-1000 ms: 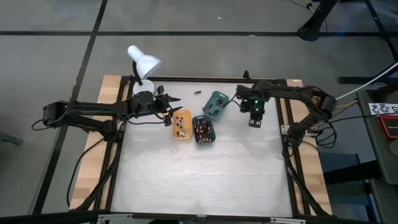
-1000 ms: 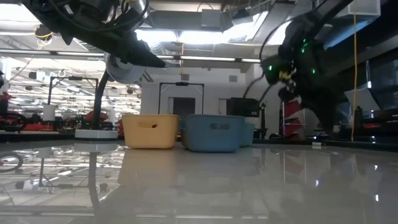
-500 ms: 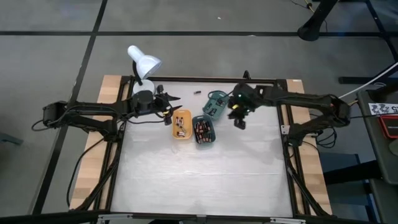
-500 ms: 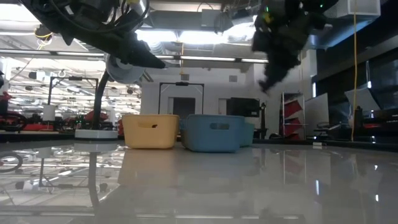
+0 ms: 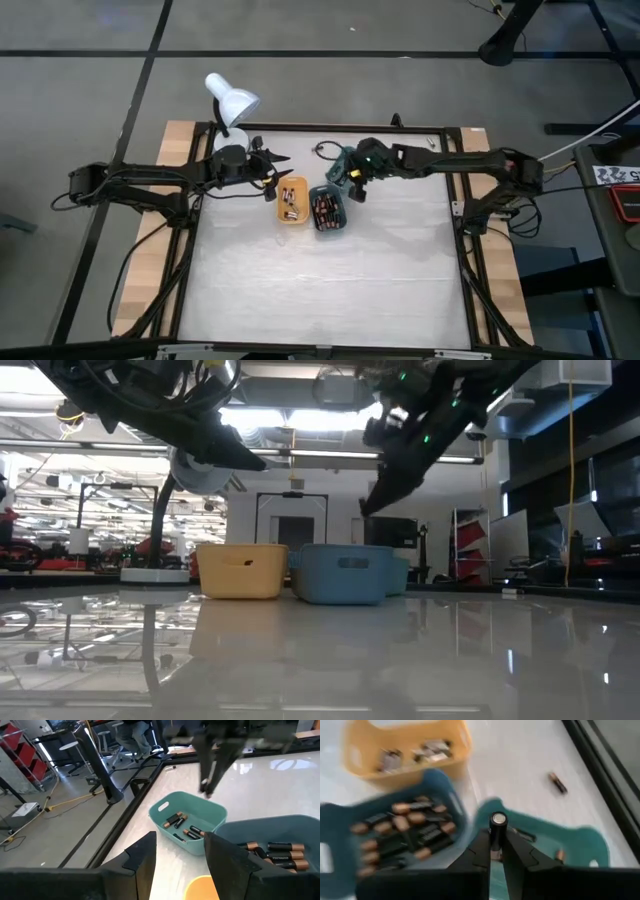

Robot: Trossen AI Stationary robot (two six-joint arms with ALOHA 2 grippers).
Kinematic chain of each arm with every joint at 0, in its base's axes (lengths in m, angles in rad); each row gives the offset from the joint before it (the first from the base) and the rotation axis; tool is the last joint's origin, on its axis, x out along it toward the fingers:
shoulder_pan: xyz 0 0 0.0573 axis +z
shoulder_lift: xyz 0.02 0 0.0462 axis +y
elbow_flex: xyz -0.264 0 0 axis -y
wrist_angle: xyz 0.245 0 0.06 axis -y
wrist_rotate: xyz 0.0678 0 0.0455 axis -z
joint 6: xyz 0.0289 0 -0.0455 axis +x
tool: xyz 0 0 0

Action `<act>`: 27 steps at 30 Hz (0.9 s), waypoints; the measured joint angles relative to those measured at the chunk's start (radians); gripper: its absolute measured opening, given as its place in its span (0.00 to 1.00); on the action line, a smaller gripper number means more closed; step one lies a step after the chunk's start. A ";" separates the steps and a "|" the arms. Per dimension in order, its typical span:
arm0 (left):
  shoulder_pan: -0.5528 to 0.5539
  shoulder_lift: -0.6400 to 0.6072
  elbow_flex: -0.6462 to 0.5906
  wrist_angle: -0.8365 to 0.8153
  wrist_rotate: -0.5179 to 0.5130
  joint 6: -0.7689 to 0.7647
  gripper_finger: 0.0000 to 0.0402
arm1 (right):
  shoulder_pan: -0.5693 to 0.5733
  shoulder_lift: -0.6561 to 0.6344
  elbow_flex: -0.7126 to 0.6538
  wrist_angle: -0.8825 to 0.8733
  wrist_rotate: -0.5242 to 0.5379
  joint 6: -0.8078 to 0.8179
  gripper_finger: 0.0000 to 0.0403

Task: Sort batteries
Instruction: Put the black battery into the green bin, then put the silver battery into the yellow bin

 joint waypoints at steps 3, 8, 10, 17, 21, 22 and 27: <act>0.000 0.000 0.000 -0.001 0.000 0.000 0.39 | -0.048 0.047 0.000 0.020 0.002 0.000 0.06; 0.000 0.000 0.000 -0.003 0.000 0.000 0.39 | -0.121 0.092 0.000 0.024 0.023 0.046 0.07; 0.001 0.000 0.000 -0.003 0.000 0.000 0.39 | -0.148 0.100 0.000 0.026 0.002 0.053 0.08; 0.003 0.000 0.000 -0.003 0.000 -0.004 0.39 | -0.191 0.101 0.000 0.003 -0.054 0.088 0.28; 0.023 0.000 0.000 -0.003 0.000 -0.033 0.39 | -0.186 0.101 0.000 0.003 -0.055 0.098 0.42; 0.031 0.000 0.000 -0.003 0.000 -0.039 0.39 | -0.187 0.101 0.000 0.003 -0.063 0.096 0.46; 0.092 0.000 0.000 0.004 0.000 -0.060 0.39 | -0.187 0.100 0.000 0.003 -0.080 0.087 0.55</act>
